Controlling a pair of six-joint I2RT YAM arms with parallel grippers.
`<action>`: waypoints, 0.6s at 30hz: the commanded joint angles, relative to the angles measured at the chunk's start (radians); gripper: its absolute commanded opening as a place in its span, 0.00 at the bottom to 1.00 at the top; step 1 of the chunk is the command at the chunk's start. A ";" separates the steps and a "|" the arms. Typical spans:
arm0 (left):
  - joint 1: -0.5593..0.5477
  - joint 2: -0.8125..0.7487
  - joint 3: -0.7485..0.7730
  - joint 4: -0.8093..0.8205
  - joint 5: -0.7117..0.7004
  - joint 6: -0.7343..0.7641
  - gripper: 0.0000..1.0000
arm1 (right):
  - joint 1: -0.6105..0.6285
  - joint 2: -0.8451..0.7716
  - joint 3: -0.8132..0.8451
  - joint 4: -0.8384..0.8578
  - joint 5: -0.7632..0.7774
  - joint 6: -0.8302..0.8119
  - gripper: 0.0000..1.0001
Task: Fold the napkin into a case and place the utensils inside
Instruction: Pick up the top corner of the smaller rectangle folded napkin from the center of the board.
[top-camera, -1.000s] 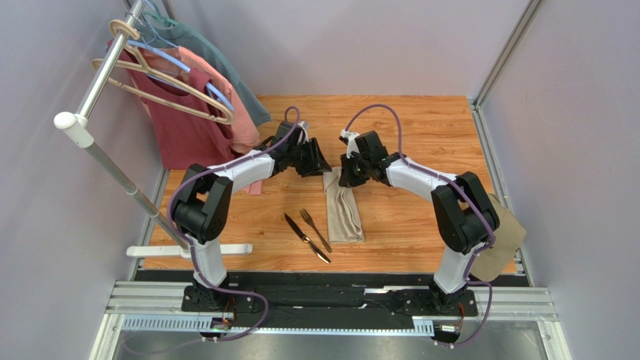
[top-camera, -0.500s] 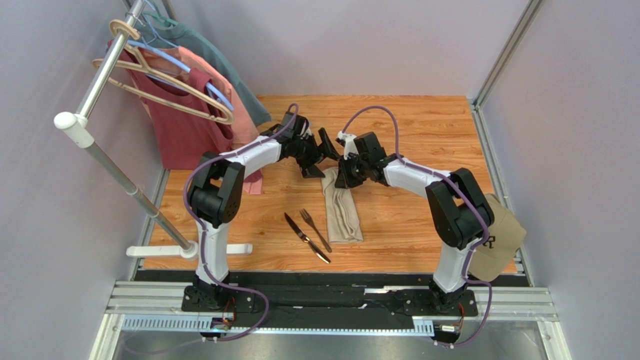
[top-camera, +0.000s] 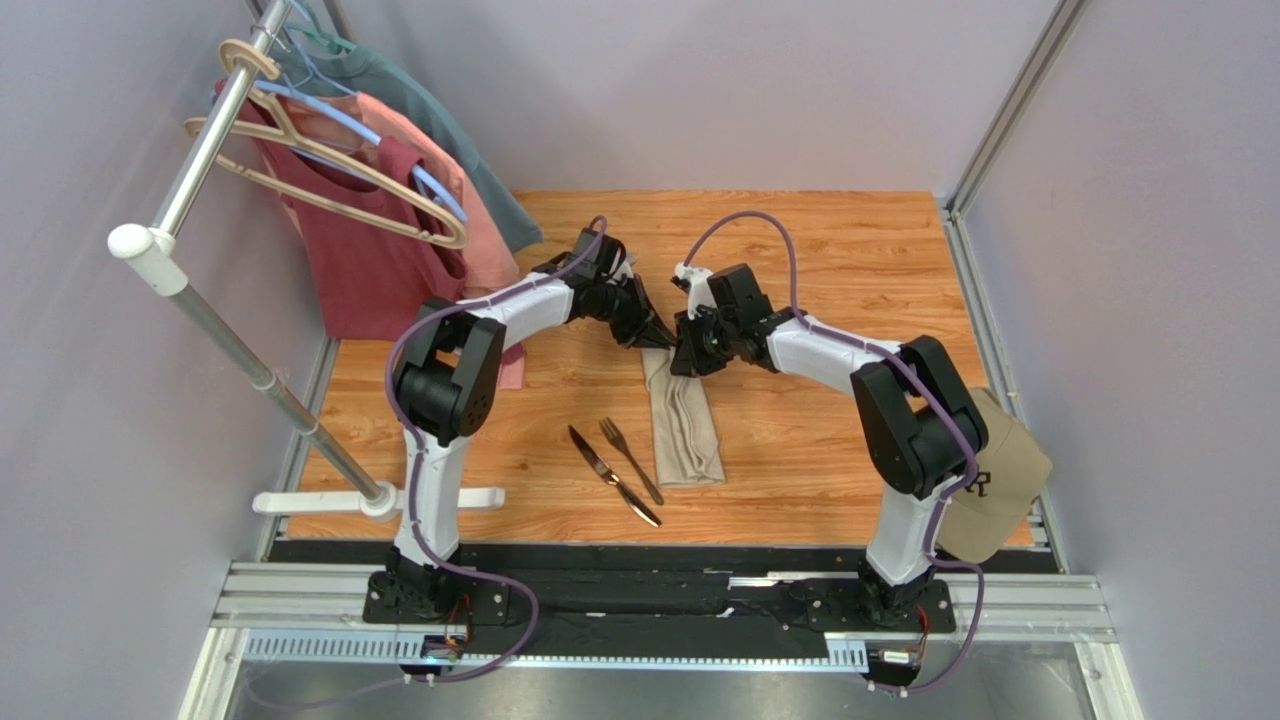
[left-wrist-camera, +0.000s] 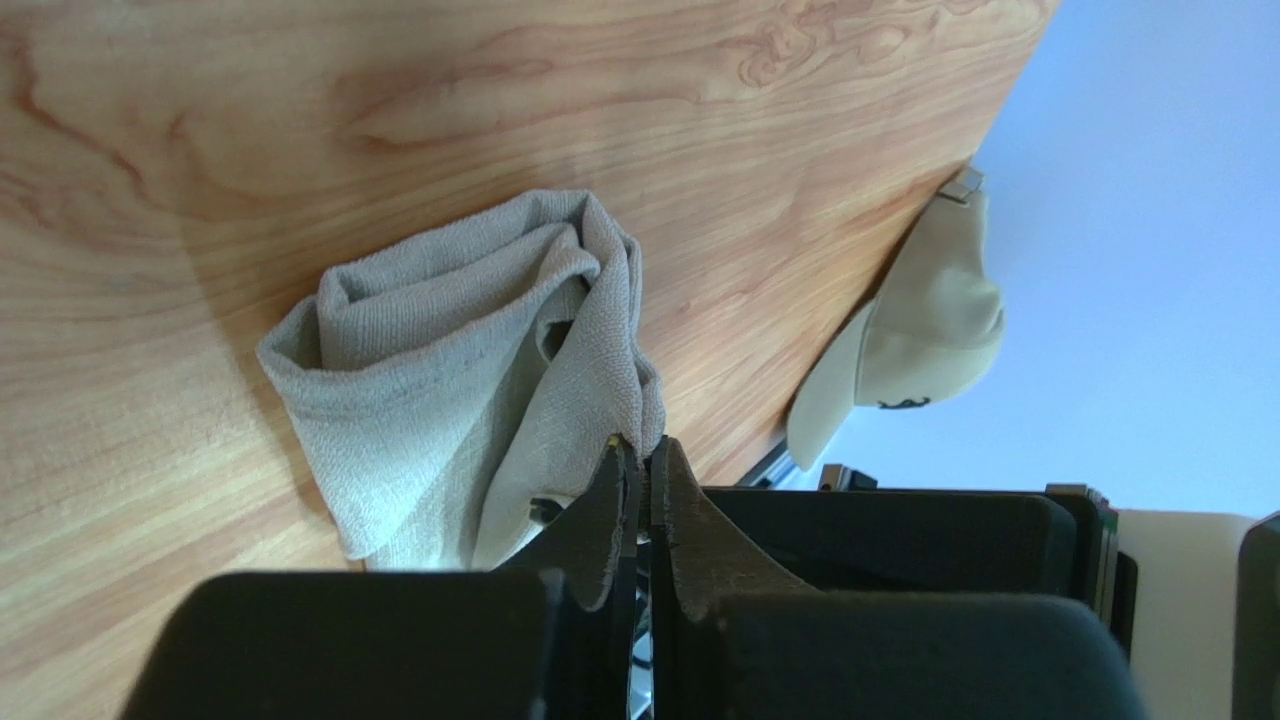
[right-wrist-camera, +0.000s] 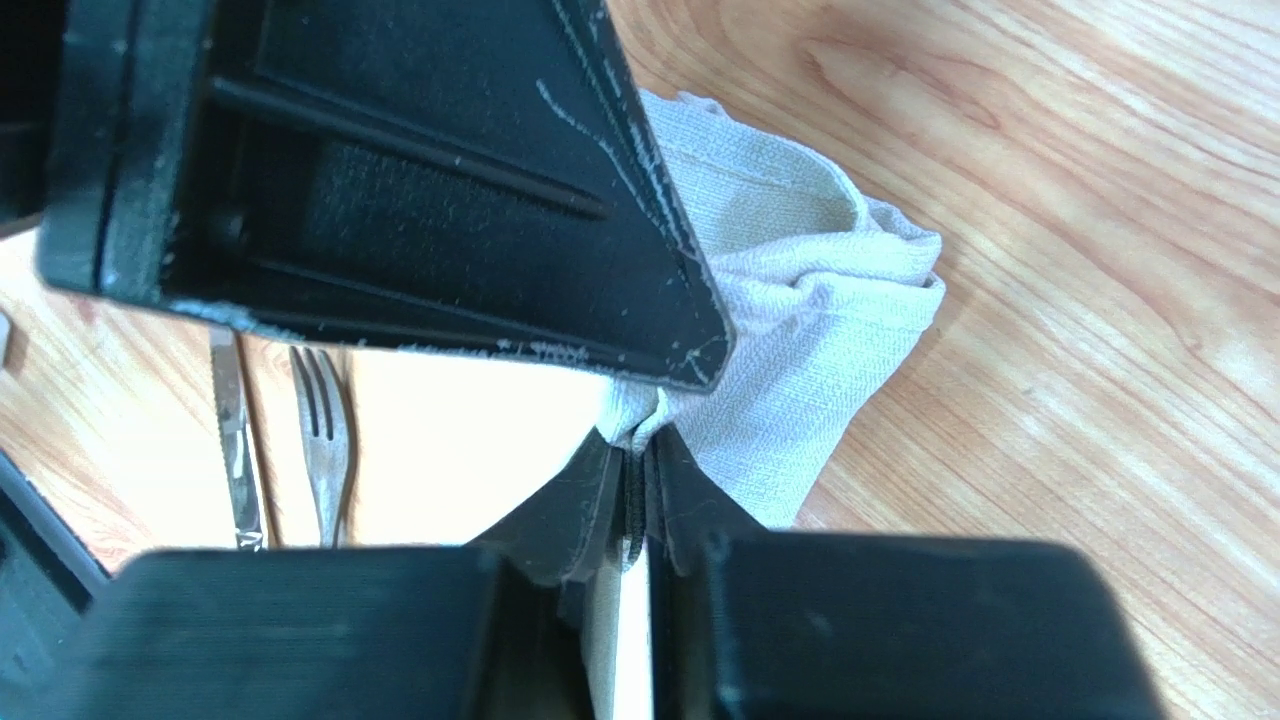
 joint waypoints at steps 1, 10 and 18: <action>0.026 0.004 0.027 0.094 0.026 -0.013 0.00 | -0.001 -0.018 0.037 0.010 0.040 0.008 0.17; 0.056 0.046 -0.045 0.497 0.070 -0.256 0.00 | -0.020 -0.082 -0.031 0.042 0.084 0.186 0.35; 0.063 0.034 -0.071 0.454 0.040 -0.219 0.00 | -0.023 -0.188 -0.133 0.025 -0.048 0.281 0.36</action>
